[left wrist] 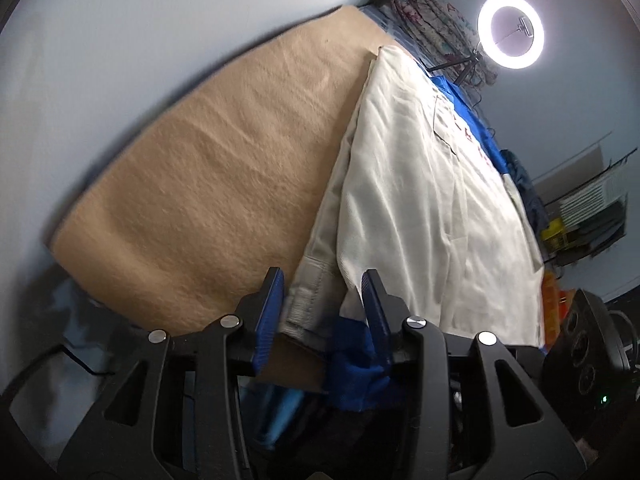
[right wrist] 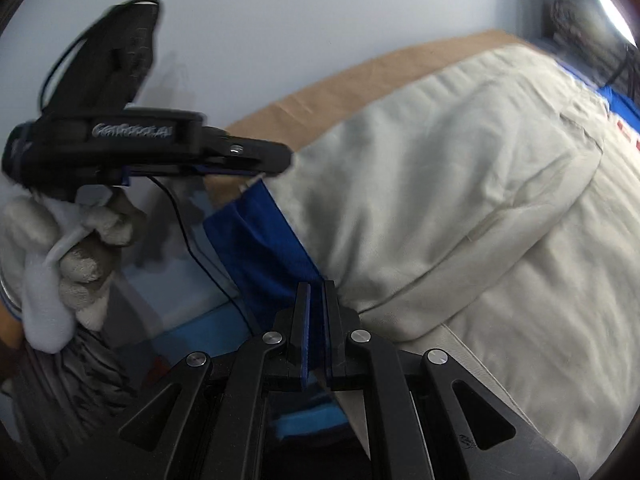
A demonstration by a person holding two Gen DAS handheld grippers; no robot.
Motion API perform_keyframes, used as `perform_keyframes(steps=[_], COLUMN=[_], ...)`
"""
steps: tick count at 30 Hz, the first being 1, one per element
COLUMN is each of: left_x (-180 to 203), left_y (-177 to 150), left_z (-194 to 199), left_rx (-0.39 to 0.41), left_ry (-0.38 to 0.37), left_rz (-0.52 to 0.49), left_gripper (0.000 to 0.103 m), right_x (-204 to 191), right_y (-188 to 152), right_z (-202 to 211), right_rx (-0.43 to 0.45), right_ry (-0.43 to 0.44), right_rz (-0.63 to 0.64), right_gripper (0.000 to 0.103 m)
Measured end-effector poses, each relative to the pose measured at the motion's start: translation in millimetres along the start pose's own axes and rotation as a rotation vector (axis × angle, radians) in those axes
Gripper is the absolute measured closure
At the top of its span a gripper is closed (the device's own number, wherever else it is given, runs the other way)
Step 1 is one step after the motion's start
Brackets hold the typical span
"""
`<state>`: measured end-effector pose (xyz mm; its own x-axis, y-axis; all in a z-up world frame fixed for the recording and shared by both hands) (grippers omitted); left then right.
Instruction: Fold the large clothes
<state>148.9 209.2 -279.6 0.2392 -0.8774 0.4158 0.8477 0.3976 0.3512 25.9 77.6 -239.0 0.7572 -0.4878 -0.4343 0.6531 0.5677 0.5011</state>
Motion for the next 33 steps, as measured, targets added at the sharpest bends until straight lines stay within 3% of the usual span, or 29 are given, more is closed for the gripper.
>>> perform_keyframes(steps=[5, 8, 10, 11, 14, 16, 21, 27, 33], left_x=[-0.5, 3.0, 9.4, 12.9, 22.7, 29.1, 51.7, 57.3, 59.2], left_y=[0.7, 0.2, -0.1, -0.7, -2.8, -4.1, -11.3, -12.4, -14.6], left_z=[-1.5, -3.7, -3.2, -2.0, 11.7, 22.2, 38.3, 41.5, 42.2], left_rx=[-0.007, -0.005, 0.015, 0.024, 0.061, 0.087, 0.148, 0.156, 0.154], left_ry=[-0.022, 0.008, 0.051, 0.064, 0.025, 0.000, 0.014, -0.006, -0.012], left_rz=[0.016, -0.005, -0.036, -0.052, -0.069, -0.089, -0.181, -0.190, -0.201], left_gripper=[0.062, 0.062, 0.076, 0.079, 0.088, 0.093, 0.094, 0.095, 0.095], right_x=[-19.5, -6.0, 8.9, 19.0, 42.4, 56.9, 89.0, 119.4, 111.6], right_y=[-2.8, -1.6, 3.2, 7.2, 17.4, 24.9, 57.0, 116.4, 160.2], right_z=[23.2, 43.2, 57.4, 64.2, 77.7, 82.7, 78.6, 47.8, -0.6], right_rx=[-0.001, 0.043, 0.087, 0.112, 0.160, 0.186, 0.209, 0.181, 0.063], right_ry=[0.049, 0.036, 0.016, 0.008, -0.004, -0.011, 0.000, 0.036, -0.085], right_rz=[-0.010, -0.047, -0.090, -0.123, -0.204, -0.247, -0.346, -0.465, -0.418], right_gripper=[0.098, 0.080, 0.066, 0.066, 0.060, 0.046, 0.040, 0.039, 0.039])
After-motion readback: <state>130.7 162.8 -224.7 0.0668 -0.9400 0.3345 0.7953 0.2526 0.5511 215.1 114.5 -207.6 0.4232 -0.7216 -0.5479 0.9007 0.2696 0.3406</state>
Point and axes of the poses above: each gripper's, at about its wrist camera, not at the fingertips, and z roughly against the way its jaws point, x to its right, y to its top, the point moved 2 cm from there along -z, roughly the way its jaws point, and after that the axes turned 10 degrees about y, right-handed, at the moved point
